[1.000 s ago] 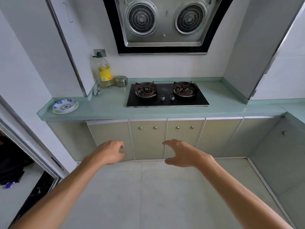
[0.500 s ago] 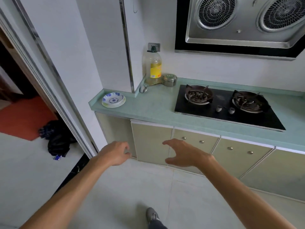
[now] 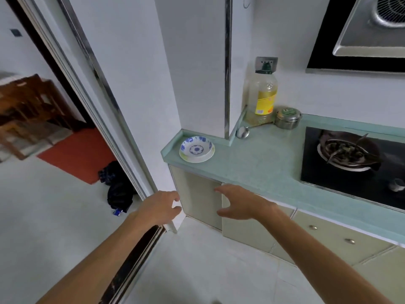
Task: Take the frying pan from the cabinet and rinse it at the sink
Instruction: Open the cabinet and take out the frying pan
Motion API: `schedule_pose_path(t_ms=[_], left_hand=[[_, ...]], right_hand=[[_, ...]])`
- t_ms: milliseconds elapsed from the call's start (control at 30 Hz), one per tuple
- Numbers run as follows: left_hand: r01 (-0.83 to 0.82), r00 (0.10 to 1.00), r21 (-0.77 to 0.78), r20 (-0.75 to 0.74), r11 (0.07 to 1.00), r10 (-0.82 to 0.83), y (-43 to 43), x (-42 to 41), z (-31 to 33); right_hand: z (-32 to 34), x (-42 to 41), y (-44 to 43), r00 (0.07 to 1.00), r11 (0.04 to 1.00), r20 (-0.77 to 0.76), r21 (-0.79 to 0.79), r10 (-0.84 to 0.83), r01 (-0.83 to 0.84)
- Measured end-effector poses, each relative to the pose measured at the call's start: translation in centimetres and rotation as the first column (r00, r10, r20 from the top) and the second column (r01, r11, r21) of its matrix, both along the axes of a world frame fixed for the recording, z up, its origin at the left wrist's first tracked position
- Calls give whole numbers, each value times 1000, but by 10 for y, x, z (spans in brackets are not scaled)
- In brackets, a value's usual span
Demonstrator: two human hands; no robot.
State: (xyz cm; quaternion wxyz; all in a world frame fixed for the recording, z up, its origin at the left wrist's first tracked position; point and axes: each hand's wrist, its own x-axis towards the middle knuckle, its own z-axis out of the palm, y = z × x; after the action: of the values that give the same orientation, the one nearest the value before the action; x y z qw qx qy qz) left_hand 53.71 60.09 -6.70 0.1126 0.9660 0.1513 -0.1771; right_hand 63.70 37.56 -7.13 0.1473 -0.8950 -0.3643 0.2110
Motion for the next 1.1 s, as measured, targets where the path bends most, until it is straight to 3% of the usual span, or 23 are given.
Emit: schedule_pose_path(t_ms=[200, 400, 567, 733, 833, 967, 1033, 1100], left_hand=[[-5, 999, -16, -43, 1000, 4, 56, 50, -7], [78, 992, -58, -94, 995, -83, 91, 115, -28], [248, 962, -93, -91, 964, -257, 114, 182, -50], [408, 893, -169, -131, 897, -430, 136, 236, -70], [497, 834, -215, -149, 840, -532, 142, 261, -85], [543, 781, -290, -171, 788, -601, 132, 280, -119], [465, 794, -413, -197, 783, -575, 124, 282, -138], [286, 813, -572, -279, 769, -511, 114, 280, -157]], right_hand=[[-7, 51, 60, 999, 999, -45, 42, 6, -4], [-30, 94, 94, 988, 993, -122, 63, -96, 104], [-51, 129, 114, 935, 951, -195, 33, -295, 307], [-68, 148, 132, 817, 854, -296, 10, -494, 520], [-81, 149, 136, 704, 756, -360, -5, -612, 655], [-122, 137, 132, 485, 563, -435, -61, -758, 824], [-149, 133, 126, 319, 424, -513, -99, -797, 900], [-172, 133, 121, 62, 199, -658, -137, -751, 970]])
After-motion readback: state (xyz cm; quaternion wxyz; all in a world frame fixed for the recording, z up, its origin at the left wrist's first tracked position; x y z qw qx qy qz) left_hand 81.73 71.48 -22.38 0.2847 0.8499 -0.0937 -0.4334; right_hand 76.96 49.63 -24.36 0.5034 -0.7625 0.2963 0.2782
